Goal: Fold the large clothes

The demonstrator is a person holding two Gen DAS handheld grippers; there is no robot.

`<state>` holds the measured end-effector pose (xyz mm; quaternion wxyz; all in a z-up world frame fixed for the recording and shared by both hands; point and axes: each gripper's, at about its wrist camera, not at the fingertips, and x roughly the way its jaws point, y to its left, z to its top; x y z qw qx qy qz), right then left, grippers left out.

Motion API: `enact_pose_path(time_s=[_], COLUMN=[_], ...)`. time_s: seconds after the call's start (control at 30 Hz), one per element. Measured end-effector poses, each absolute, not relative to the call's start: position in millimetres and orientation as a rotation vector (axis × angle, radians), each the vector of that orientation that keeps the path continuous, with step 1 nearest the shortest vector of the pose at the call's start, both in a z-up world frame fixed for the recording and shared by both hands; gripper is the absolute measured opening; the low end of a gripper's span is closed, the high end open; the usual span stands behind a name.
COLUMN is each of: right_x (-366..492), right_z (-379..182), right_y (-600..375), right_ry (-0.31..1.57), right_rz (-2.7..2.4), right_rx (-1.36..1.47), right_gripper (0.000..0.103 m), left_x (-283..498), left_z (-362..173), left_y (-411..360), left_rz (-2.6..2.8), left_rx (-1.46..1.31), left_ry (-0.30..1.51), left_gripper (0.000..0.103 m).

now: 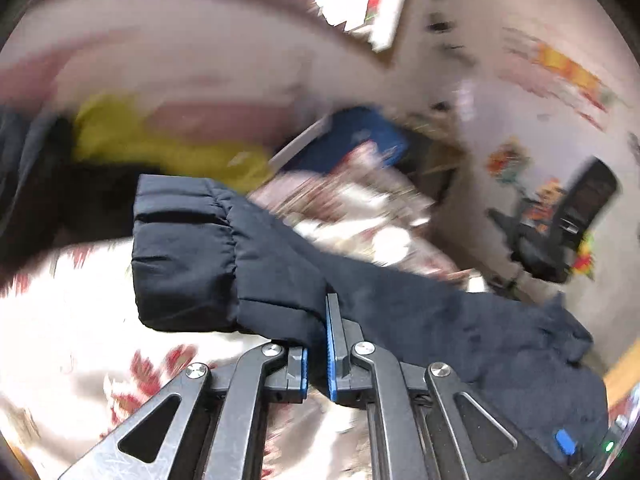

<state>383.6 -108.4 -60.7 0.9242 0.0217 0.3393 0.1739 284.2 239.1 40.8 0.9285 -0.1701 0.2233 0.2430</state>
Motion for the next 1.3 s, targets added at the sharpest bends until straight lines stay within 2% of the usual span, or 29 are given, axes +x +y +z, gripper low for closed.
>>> enact_pose_path(time_s=[0.23, 0.5, 0.6, 0.83, 0.97, 1.1, 1.2, 1.23, 1.27, 1.3], right_x=[343.2, 324.4, 324.9, 328.3, 341.7, 358.8, 369.7, 369.3, 370.6, 370.0], right_z=[-30.6, -17.4, -20.2, -52.4, -84.7, -111.0, -124.5, -127.2, -130.4, -130.8], right_y=[-187.0, -297.7, -334.1, -379.1, -394.5, -389.0, -377.8, -371.6, -364.0, -357.3], right_ry=[0.678, 0.613, 0.592, 0.591, 0.602, 0.639, 0.679, 0.689, 0.706, 0.722], right_rz=[0.211, 0.010, -0.016, 0.048, 0.193, 0.275, 0.313, 0.316, 0.313, 0.304], right_rx=[0.147, 0.286, 0.358, 0.551, 0.773, 0.901, 0.935, 0.935, 0.922, 0.905], right_gripper=[0.095, 0.095, 0.095, 0.095, 0.095, 0.095, 0.095, 0.095, 0.095, 0.095], left_x=[307.1, 348.5, 361.7, 383.4, 385.8, 383.9, 381.2, 382.5, 379.1, 381.5], left_z=[113.3, 126.4, 109.7, 28.6, -15.4, -36.1, -45.4, -47.0, -47.0, -46.6], left_y=[137.0, 14.6, -29.3, -116.0, -125.4, -136.0, -131.2, -127.5, -122.1, -122.5], left_rz=[0.143, -0.229, -0.350, -0.520, -0.569, -0.603, -0.635, -0.647, -0.664, -0.667], left_rx=[-0.107, 0.005, 0.036, 0.167, 0.172, 0.182, 0.179, 0.173, 0.158, 0.143], left_ry=[0.337, 0.414, 0.486, 0.724, 0.834, 0.885, 0.892, 0.899, 0.908, 0.905], left_gripper=[0.006, 0.006, 0.006, 0.007, 0.007, 0.009, 0.021, 0.033, 0.051, 0.061])
